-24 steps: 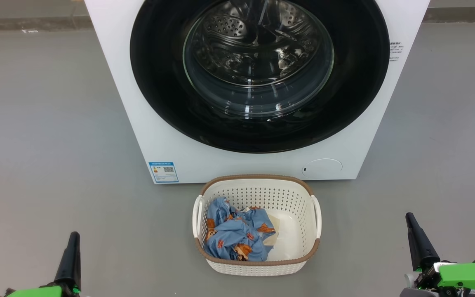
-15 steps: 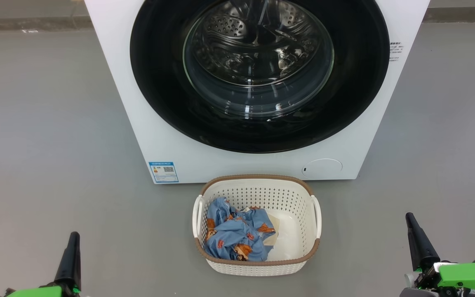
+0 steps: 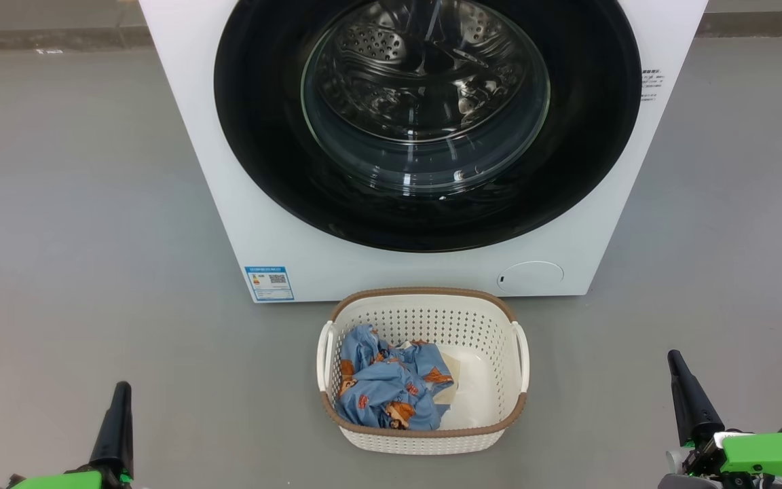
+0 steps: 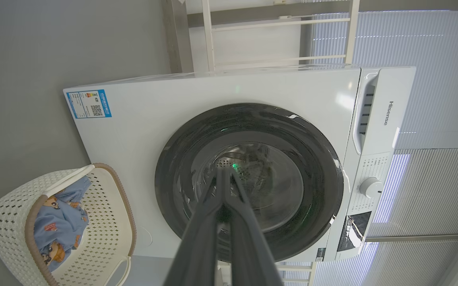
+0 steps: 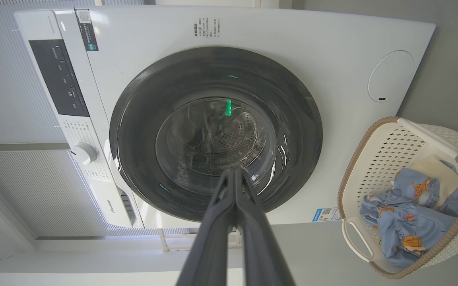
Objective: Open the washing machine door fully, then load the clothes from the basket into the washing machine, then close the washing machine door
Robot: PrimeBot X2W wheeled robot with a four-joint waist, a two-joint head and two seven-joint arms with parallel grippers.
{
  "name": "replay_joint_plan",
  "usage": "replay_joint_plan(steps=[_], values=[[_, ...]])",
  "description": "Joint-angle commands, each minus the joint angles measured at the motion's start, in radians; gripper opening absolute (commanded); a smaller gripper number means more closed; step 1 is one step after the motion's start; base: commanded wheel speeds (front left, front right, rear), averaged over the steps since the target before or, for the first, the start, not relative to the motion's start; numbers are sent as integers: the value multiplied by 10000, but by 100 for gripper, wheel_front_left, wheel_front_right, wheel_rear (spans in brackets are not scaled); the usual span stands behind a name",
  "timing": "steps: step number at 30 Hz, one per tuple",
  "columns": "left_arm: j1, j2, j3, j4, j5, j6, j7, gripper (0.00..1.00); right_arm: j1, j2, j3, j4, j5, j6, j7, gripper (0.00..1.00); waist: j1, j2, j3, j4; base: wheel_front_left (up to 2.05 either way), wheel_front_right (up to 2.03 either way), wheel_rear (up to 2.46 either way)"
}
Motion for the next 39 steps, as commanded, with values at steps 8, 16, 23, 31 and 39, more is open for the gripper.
replay_joint_plan(steps=[8,16,23,31,39], values=[[-428,162,324,-173,55,-42,41,0,-463,-40,233,-230,-126,-11,87,0,0,0,0,0,0,0,0],[-428,162,324,-173,55,-42,41,0,-463,-40,233,-230,-126,-11,87,0,0,0,0,0,0,0,0],[-428,162,324,-173,55,-42,42,0,-463,-40,233,-230,-126,-11,87,0,0,0,0,0,0,0,0],[-428,162,324,-173,55,-42,42,0,-463,-40,232,-230,-126,-11,87,0,0,0,0,0,0,0,0],[140,-97,-31,234,6,0,-17,100,126,55,6,256,6,0,-18,100,0,0,4,0,0,0,0]])
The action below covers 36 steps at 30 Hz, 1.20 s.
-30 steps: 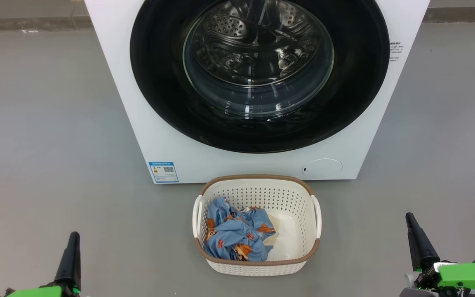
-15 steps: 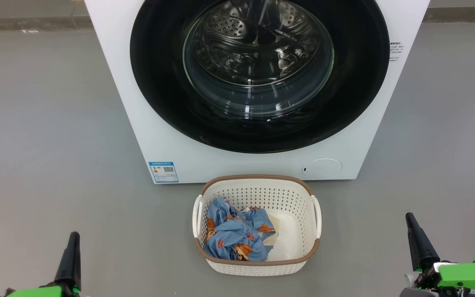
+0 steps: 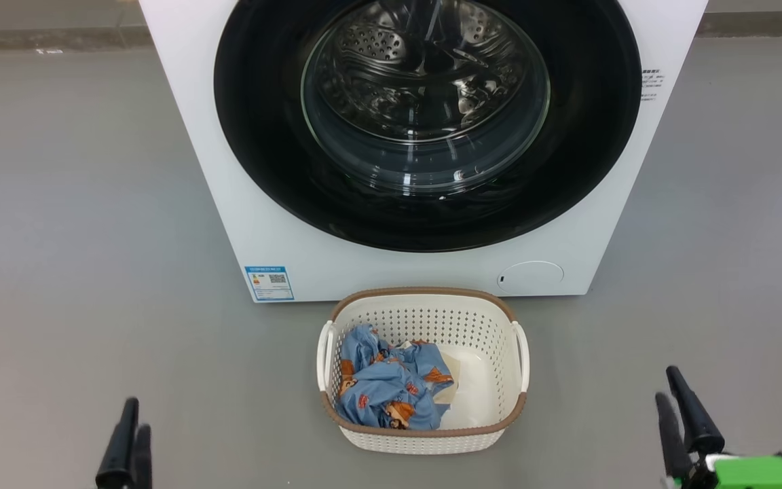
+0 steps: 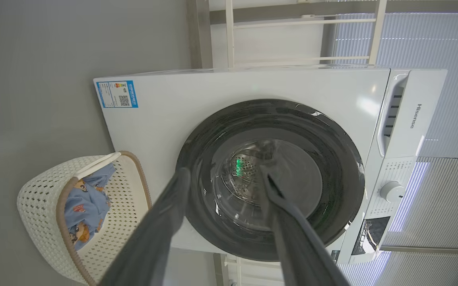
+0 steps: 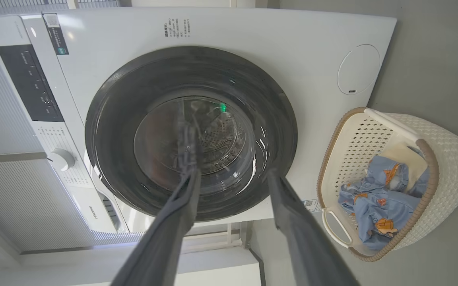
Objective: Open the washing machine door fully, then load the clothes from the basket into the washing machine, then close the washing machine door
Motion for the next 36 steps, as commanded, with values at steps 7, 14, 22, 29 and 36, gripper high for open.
replay_joint_plan(steps=[7,14,22,29,36], values=[[-166,73,-57,-339,124,-3,-225,100,-181,-63,106,-347,-39,-1,-130,100,15,0,-4,34,0,0,0],[-174,88,-109,-543,284,-5,-435,100,-216,-120,301,-555,-181,-1,-332,100,0,0,29,67,0,0,0],[-183,105,-200,-775,585,-8,-673,100,-273,-259,580,-818,-327,-2,-633,100,0,0,46,108,0,0,0],[-188,119,-294,-974,988,-10,-881,100,-350,-413,811,-1089,-766,-3,-865,100,0,0,63,135,0,0,0],[-206,136,-377,-1133,1612,-12,-1058,100,-374,-444,945,-1362,-1319,-3,-1041,100,0,0,73,157,0,0,0]])
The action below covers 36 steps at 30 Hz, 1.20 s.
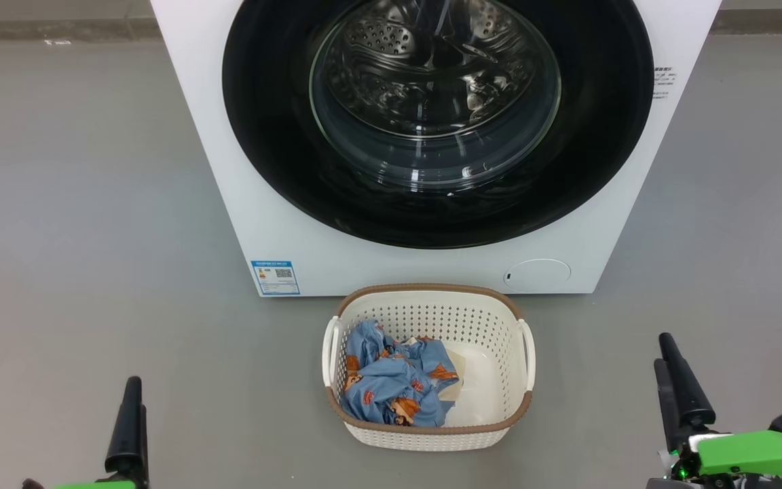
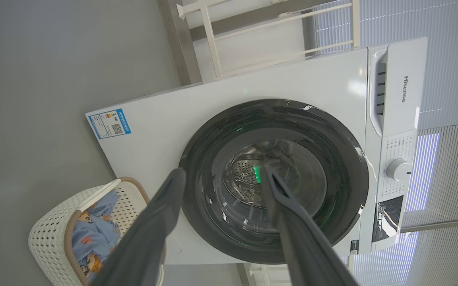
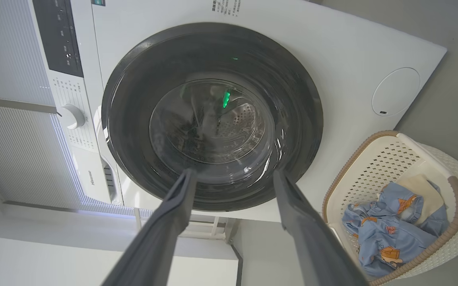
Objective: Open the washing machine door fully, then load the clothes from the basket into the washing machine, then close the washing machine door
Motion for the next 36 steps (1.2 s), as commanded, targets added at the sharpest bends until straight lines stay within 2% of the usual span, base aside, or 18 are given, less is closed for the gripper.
replay_joint_plan(steps=[1,15,36], values=[[-341,160,57,-356,254,-12,-89,100,-401,-157,161,-356,-193,-3,-93,100,0,0,2,4,0,0,0],[-338,270,-226,-694,2885,-17,-535,100,-521,-453,658,-427,-2245,-5,-532,100,-1,0,19,74,0,0,0],[-281,302,-397,-864,7106,-25,-1159,100,-729,-713,1266,-384,-6173,-7,-1146,100,-1,0,17,152,0,0,0]])
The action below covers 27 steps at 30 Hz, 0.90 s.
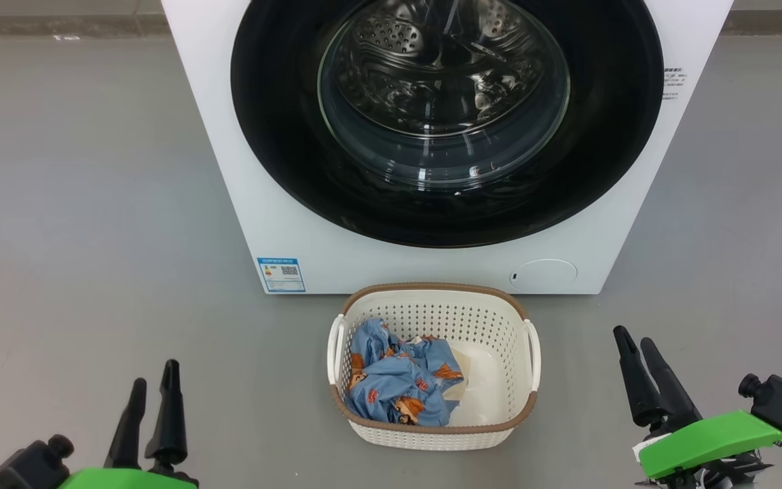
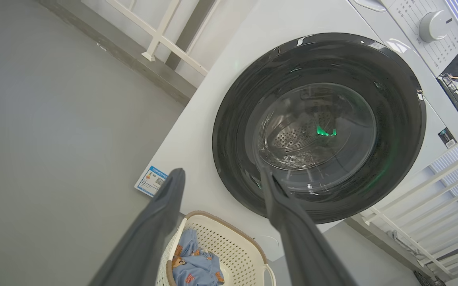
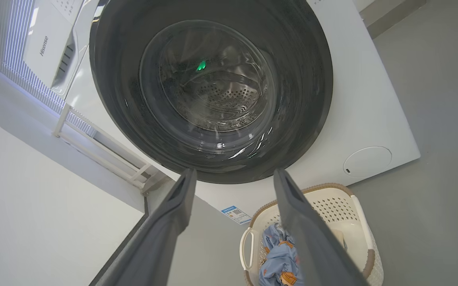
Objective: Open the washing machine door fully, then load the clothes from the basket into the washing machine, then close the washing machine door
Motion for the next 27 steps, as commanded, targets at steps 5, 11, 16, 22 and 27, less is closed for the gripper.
replay_joint_plan(steps=[5,11,16,22,27], values=[[-288,146,141,-374,815,-26,-265,100,-449,-157,265,-309,-802,-7,-242,100,0,0,-6,38,0,0,0],[-274,136,96,-426,1567,-28,-444,100,-482,-214,401,-324,-1523,-7,-417,100,0,0,-31,88,0,0,0],[-258,133,87,-450,2109,-30,-593,100,-508,-260,509,-292,-2093,-8,-564,100,0,0,-59,134,0,0,0],[-252,136,30,-444,2614,-32,-770,100,-568,-302,627,-239,-2787,-8,-738,100,0,0,-85,183,0,0,0],[-220,142,13,-381,3065,-33,-919,100,-609,-328,718,-190,-3358,-9,-885,100,0,0,-109,210,0,0,0]])
